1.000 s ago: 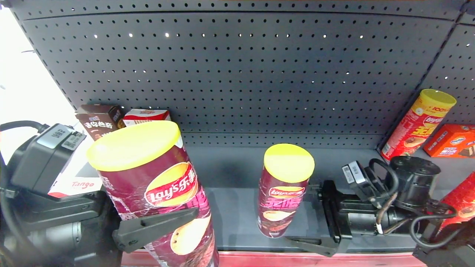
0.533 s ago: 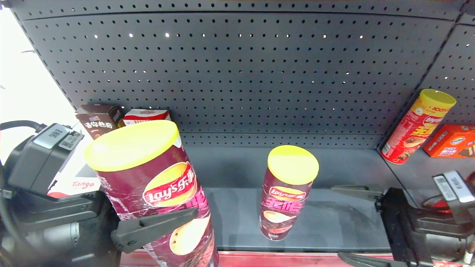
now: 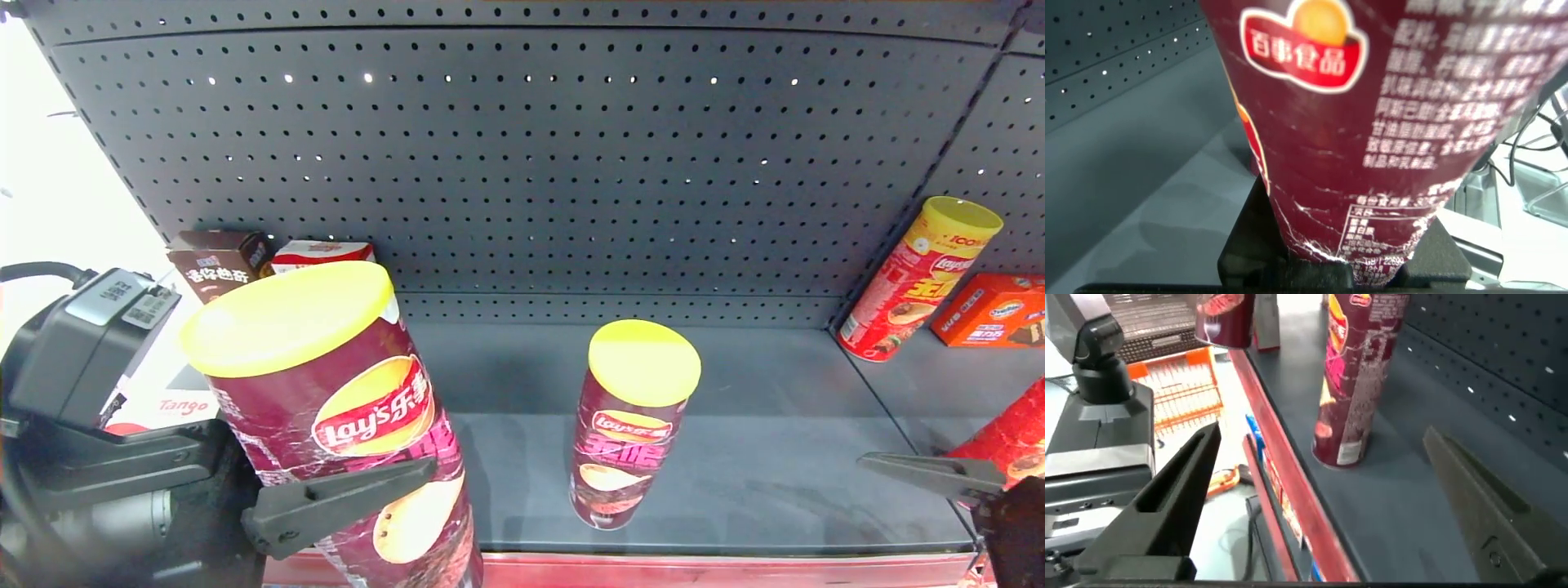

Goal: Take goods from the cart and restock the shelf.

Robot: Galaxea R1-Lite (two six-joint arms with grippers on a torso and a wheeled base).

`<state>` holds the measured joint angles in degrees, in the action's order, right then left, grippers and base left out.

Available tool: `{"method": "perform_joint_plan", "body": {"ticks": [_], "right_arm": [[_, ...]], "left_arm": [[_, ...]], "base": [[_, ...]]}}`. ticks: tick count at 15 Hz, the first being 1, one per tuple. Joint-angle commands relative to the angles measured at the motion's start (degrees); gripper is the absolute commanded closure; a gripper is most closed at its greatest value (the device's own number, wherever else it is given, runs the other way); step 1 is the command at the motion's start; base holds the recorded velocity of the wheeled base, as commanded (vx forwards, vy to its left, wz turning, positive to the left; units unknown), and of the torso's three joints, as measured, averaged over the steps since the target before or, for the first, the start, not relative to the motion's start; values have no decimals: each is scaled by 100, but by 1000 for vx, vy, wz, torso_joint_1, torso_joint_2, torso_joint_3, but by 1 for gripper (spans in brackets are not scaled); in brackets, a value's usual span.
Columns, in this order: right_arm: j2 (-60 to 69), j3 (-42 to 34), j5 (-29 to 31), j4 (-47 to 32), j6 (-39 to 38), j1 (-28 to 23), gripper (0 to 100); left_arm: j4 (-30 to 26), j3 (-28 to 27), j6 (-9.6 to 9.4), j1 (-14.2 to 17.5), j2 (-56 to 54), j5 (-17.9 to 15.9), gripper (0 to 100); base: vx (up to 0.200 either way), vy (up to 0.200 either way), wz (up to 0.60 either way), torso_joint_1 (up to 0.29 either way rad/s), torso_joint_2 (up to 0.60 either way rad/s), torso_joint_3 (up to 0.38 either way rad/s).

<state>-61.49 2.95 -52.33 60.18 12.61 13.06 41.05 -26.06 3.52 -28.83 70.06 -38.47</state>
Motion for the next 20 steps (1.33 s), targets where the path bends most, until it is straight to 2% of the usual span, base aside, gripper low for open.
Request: {"method": "perform_joint_plan", "body": {"ticks": [1,4,5,6,7,8,9,10,11,13,14,16,18,19,20], "right_arm": [[1904,30,101,-1475,-30,-972,0],[4470,224,944,-3909,-716,-1877,0],[4470,224,944,-3909,-716,-1877,0],[5639,681,1287,-5614,-979,-2352,0],[5586,777,1665,-5641,-944,-2334,0],[5507,768,2605,-5693,-1041,-2378,0],[5516,716,2746,-5693,-1050,-2378,0],[5569,285,3643,-5676,-1041,-2378,0],[5569,162,4311,-5711,-1050,-2378,0],[5569,-277,5427,-5676,-1050,-2378,0],[5569,-295,5761,-5685,-1137,-2378,0],[5569,-295,5805,-5702,-1427,-2378,0],[5569,-295,5708,-5728,-1375,-2378,0],[5569,-295,5356,-6036,-1137,-2378,0],[5569,-295,5321,-6010,-1102,-2378,0]], "left_arm": [[0,-13,8,18,-19,7,100],[0,-39,8,27,-63,7,100],[0,-39,8,27,-63,7,100],[9,-48,-1,0,-54,7,100],[0,-57,-1,0,-45,7,100],[9,-118,-10,0,-45,-2,100],[9,-145,-10,0,-45,7,100],[0,-189,-10,0,-45,7,100],[0,-180,-10,0,-54,7,100],[0,-153,-10,9,-63,15,100],[0,-136,-10,9,-71,15,100],[0,-101,-10,27,-168,15,100],[0,-48,-10,35,-238,15,100],[0,-48,-1,44,-265,15,100],[0,-48,-1,44,-265,15,100]], "base": [[0,0,0,0,0,0],[0,0,0,0,0,0],[0,0,0,0,0,0],[0,0,0,0,0,0],[0,0,0,0,0,0],[0,0,0,0,0,0],[0,0,0,0,0,0],[0,0,0,0,0,0],[0,0,0,0,0,0],[0,0,0,0,0,0],[0,0,0,0,0,0],[0,0,0,0,0,0],[0,0,0,0,0,0],[0,0,0,0,0,0],[0,0,0,0,0,0]]}}
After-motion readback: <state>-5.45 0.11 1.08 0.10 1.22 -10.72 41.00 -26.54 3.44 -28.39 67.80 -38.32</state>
